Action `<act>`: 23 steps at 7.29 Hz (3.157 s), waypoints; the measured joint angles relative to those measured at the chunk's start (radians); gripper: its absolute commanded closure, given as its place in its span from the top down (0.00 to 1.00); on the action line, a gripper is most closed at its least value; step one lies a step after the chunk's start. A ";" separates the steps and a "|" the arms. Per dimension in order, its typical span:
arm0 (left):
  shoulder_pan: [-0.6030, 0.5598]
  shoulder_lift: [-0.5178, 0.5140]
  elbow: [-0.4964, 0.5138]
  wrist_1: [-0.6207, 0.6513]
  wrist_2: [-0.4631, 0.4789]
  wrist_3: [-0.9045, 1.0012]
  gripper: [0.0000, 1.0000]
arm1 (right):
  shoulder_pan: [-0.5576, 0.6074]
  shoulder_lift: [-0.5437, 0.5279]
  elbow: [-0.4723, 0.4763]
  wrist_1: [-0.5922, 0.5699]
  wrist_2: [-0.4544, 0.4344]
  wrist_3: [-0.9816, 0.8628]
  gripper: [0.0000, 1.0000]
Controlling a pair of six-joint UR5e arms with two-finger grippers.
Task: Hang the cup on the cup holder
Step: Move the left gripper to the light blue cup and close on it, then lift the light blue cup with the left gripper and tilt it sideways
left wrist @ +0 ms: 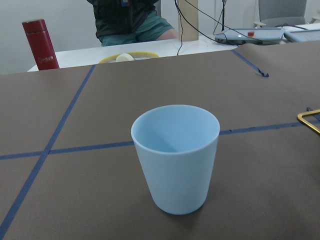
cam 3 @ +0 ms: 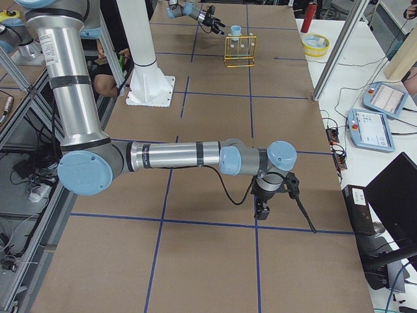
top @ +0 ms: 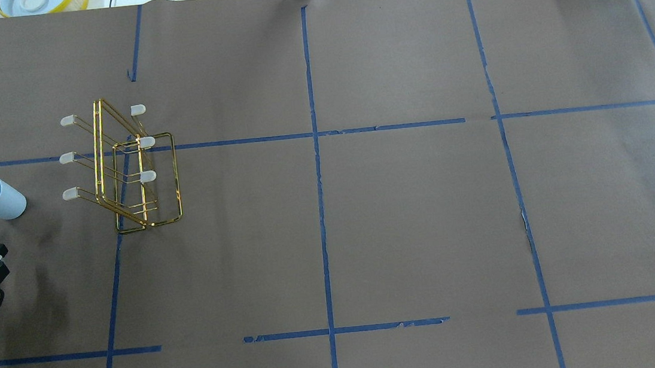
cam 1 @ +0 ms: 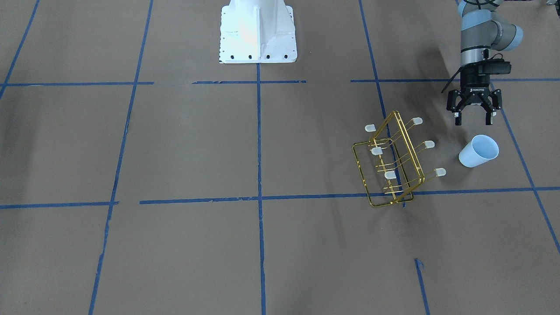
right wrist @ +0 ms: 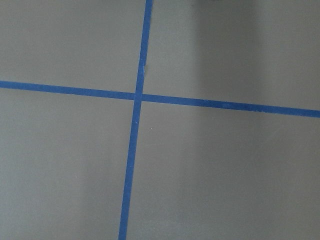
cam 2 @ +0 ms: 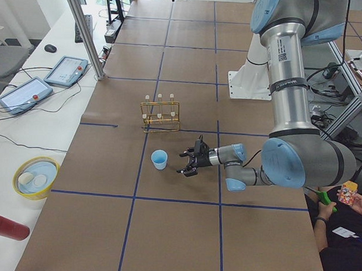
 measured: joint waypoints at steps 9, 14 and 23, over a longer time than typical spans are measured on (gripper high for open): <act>-0.097 -0.143 0.130 -0.009 0.000 -0.040 0.98 | 0.000 0.000 0.000 0.000 0.000 0.000 1.00; -0.141 -0.203 0.188 -0.005 -0.005 -0.034 0.98 | 0.000 0.000 0.000 0.000 0.000 0.000 1.00; -0.182 -0.248 0.188 0.030 -0.006 -0.008 0.34 | 0.000 0.000 0.000 0.000 0.000 0.000 1.00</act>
